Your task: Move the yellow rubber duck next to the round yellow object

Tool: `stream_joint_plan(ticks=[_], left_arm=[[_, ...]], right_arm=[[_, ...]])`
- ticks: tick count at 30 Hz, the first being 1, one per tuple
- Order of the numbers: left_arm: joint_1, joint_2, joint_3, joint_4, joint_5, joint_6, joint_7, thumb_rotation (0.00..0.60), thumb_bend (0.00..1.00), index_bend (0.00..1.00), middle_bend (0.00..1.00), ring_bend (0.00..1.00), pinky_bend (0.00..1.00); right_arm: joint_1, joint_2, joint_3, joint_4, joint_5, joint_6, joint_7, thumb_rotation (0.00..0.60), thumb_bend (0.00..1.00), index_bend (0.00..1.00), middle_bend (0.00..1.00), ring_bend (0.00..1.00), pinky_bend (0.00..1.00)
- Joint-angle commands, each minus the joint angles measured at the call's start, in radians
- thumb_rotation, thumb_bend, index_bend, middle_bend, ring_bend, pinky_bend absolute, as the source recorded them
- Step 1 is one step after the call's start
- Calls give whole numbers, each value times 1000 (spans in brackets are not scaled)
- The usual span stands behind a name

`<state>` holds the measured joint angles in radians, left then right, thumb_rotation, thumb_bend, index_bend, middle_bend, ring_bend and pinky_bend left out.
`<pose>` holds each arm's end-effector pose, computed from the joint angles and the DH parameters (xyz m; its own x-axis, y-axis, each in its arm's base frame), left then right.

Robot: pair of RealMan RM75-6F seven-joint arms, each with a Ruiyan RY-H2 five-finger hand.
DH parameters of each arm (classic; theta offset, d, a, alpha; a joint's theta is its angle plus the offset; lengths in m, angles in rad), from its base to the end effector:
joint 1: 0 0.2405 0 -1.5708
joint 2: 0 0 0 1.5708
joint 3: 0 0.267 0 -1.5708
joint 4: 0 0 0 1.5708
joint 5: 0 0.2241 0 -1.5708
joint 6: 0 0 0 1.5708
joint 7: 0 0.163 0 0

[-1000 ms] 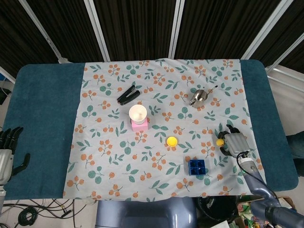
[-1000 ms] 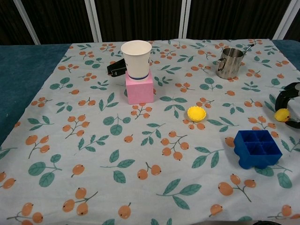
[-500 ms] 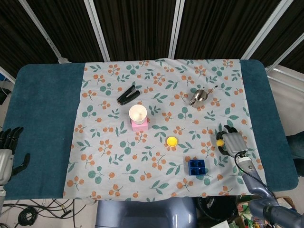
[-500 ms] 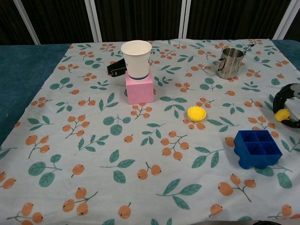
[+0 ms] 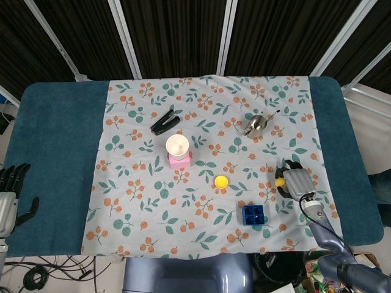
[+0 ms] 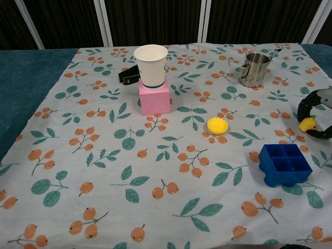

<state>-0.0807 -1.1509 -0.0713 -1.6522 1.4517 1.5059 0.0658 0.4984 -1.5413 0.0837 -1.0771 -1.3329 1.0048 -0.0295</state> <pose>-0.3196 0.2043 0.1455 0.3848 -0.0303 0.9225 0.9227 0.0387 -0.3837 -0.3214 -0.3513 0.0068 0.5170 -0.2424 0.8210 -0.8558 -0.1699 0.4887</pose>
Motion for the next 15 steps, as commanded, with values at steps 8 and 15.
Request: stream_joint_plan(ticks=[8, 15], left_arm=[[0, 4, -1, -4, -2, -2, -8, 600, 428, 0, 66, 0, 0], [1, 8, -2, -5, -4, -2, -18, 600, 429, 0, 66, 0, 0]], right_arm=[[80, 40, 58, -148, 6, -34, -118, 600, 313, 474, 424, 130, 156], [146, 35, 99, -258, 36, -77, -216, 600, 315, 474, 424, 136, 156]])
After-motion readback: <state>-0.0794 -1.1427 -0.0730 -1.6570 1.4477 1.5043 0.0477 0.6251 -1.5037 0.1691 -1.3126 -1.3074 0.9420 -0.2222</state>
